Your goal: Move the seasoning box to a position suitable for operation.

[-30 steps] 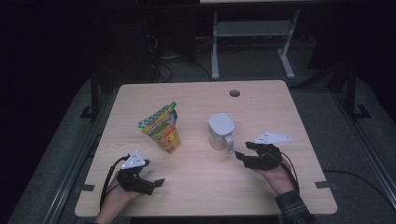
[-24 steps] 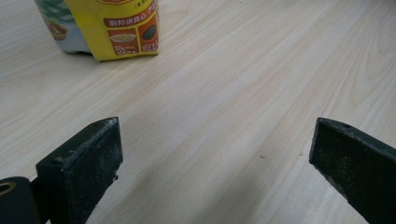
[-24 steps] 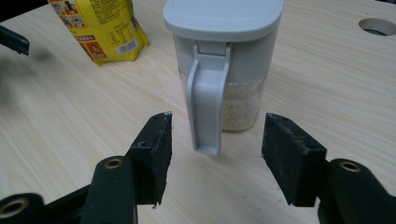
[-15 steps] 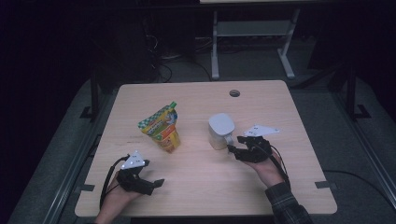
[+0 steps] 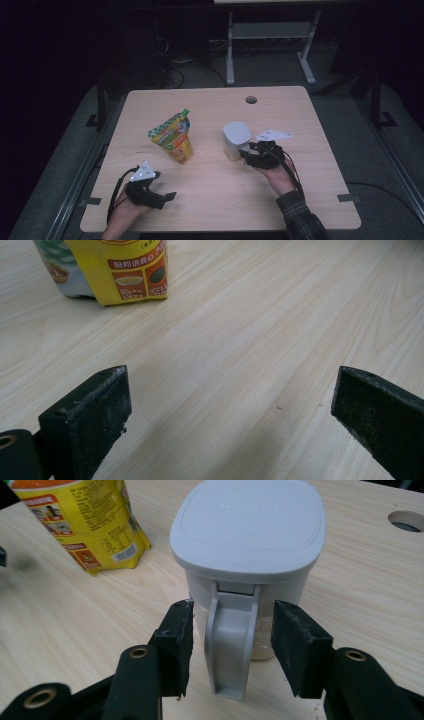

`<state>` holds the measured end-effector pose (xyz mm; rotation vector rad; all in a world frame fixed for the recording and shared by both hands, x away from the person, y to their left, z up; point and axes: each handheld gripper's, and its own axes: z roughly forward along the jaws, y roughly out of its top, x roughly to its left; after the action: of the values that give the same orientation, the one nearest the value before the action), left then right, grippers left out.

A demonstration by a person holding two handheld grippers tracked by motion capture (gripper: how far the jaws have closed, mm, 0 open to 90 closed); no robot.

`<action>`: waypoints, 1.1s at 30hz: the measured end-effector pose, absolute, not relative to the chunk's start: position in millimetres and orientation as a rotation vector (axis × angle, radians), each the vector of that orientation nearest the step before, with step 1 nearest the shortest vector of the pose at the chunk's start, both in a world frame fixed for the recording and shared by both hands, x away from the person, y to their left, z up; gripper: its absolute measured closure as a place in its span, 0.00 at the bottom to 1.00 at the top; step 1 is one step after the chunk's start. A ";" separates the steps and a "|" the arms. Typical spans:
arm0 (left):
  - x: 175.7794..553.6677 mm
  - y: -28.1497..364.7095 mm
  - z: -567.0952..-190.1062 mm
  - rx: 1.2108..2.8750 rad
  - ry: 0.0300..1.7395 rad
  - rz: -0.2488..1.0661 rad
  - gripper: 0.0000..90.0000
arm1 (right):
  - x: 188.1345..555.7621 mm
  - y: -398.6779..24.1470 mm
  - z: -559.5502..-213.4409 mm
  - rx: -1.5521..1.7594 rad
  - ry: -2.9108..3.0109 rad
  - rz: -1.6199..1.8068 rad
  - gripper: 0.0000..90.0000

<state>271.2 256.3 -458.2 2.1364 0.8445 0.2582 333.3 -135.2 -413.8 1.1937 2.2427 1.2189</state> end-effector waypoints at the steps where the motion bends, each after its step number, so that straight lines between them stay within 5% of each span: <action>1: 271.2 256.3 -458.1 2.137 0.844 0.258 0.02 | 334.0 -134.8 -414.0 1.191 2.240 1.216 0.58; 15: 271.1 256.5 -457.9 2.129 0.848 0.254 0.02 | 335.4 -131.6 -416.2 1.184 2.216 1.189 0.71; 33: 271.3 256.3 -457.7 2.138 0.841 0.253 0.02 | 342.1 -135.9 -419.5 1.168 2.219 1.193 0.76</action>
<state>271.3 256.3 -457.7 2.1377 0.8409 0.2527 342.1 -135.9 -419.5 1.1676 2.2191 1.1933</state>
